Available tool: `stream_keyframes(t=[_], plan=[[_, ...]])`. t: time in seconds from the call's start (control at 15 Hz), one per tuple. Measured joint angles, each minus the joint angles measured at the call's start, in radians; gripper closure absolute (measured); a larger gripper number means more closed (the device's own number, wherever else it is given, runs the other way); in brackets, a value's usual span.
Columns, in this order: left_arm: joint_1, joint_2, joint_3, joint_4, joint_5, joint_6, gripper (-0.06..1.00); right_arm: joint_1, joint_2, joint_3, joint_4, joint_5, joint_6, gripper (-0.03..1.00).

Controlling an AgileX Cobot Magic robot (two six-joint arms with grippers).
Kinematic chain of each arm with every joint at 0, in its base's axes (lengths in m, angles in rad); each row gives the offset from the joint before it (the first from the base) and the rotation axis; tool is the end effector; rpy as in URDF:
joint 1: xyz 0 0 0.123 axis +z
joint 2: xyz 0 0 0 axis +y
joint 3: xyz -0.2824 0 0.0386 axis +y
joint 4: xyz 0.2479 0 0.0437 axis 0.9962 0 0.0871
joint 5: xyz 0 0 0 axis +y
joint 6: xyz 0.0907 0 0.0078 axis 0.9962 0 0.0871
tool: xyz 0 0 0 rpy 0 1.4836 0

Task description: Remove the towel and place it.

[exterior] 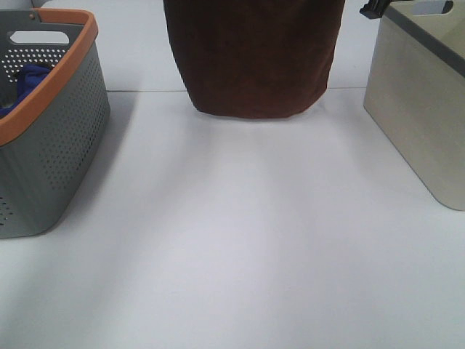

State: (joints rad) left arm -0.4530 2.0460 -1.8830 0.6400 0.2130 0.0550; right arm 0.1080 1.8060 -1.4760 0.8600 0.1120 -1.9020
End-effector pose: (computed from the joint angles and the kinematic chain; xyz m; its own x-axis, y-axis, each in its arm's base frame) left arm 0.4571 -0.2096 0.3371 0.0341 0.6806 -0.7318 0.3904 0.6650 0.6367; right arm 0.4348 0.0550 0.3214 0.0071 -0.8662 -0.4997 -0.3613 0.4638 -0.8089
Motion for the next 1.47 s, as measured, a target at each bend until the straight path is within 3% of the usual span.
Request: stream_keyframes(t=[0.4,0.6,0.87,1.2,1.47], plan=[[-0.011,-0.011,-0.008,0.009,0.008,-0.034,0.94,0.0,-0.037,-0.03,-0.031,0.08,-0.002,0.97],[-0.005,-0.001,-0.011,0.011,-0.025,-0.034,0.94,0.0,-0.017,-0.031,-0.031,0.039,-0.001,0.97],[0.048,0.072,-0.014,0.011,-0.156,-0.037,0.94,0.0,0.118,-0.063,-0.038,-0.093,-0.026,0.97],[0.071,0.106,-0.075,0.015,-0.213,-0.033,0.94,0.0,0.209,-0.261,0.001,-0.091,0.009,0.97],[0.071,0.142,-0.079,0.017,-0.178,-0.033,0.94,0.0,0.239,-0.271,0.018,-0.068,0.033,0.97]])
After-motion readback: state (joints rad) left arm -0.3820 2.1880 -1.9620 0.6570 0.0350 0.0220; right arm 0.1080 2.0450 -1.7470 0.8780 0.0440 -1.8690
